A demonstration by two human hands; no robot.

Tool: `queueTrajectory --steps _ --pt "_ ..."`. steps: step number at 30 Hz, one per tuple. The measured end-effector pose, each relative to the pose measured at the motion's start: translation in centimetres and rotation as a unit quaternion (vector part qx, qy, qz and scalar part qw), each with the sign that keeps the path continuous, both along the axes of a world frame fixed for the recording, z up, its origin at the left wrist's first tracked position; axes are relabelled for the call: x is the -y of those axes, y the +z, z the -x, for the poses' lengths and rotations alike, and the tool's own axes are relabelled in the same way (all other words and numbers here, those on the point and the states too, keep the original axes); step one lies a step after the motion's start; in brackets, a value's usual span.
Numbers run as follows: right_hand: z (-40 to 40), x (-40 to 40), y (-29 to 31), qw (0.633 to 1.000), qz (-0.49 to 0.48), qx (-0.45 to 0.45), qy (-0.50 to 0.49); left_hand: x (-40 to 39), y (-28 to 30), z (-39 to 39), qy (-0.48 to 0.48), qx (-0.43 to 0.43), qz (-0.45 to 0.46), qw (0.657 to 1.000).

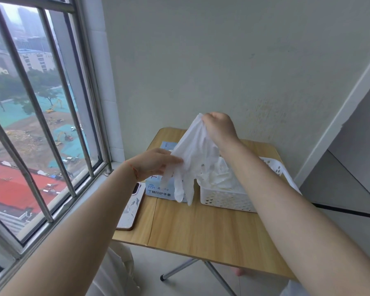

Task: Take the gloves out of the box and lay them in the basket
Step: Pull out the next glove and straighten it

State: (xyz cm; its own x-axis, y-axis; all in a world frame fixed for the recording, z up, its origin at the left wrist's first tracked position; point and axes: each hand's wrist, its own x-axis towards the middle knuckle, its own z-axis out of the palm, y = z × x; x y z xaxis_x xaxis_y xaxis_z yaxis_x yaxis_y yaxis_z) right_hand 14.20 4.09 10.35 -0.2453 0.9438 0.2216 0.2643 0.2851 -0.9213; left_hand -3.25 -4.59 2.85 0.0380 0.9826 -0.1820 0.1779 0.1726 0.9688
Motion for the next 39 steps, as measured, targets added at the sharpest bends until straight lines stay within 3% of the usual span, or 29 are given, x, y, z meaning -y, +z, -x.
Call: queueTrajectory --steps 3,5,9,13,17,23,25,27,30,33,36,39 --pt "0.0 -0.1 0.1 0.996 0.077 -0.044 -0.005 0.1 -0.2 0.6 0.036 0.155 0.001 0.987" --pt "-0.1 -0.2 -0.2 0.986 0.152 -0.069 -0.004 0.0 -0.3 1.4 0.066 0.190 0.007 0.980" --pt "-1.1 -1.0 -1.4 0.965 0.250 -0.076 0.023 -0.8 -0.7 1.2 0.124 0.092 0.007 0.988" --pt "-3.1 -1.7 -2.8 0.949 0.309 -0.039 0.052 -2.3 -0.2 -1.1 0.115 -0.056 -0.008 0.992" --pt "-5.9 -3.1 -4.4 0.952 0.304 -0.015 0.026 -5.0 -0.1 -4.1 0.122 -0.189 -0.034 0.974" --pt "-12.1 -5.2 -5.4 0.963 0.265 -0.012 -0.044 -9.3 2.5 -8.6 0.029 -0.357 -0.064 0.932" --pt "-14.3 -5.9 -6.0 0.970 0.230 0.033 -0.074 -10.7 2.9 -10.6 0.019 -0.419 -0.069 0.905" --pt "-16.1 -6.4 -7.0 0.971 0.142 0.157 -0.114 -11.5 2.8 -12.2 0.048 -0.483 -0.082 0.871" --pt "-18.0 -7.2 -9.3 0.931 0.013 0.334 -0.148 -11.6 1.4 -14.6 0.093 -0.570 -0.183 0.795" --pt "-17.8 -7.5 -10.7 0.894 -0.050 0.417 -0.153 -10.7 -0.2 -16.8 0.009 -0.523 -0.278 0.806" --pt "-17.5 -7.2 -11.1 0.847 -0.100 0.504 -0.134 -9.7 -1.9 -18.5 -0.126 -0.529 -0.219 0.810" --pt "-17.5 -6.7 -10.9 0.807 -0.137 0.564 -0.110 -9.6 -2.3 -18.1 -0.151 -0.552 -0.166 0.803"
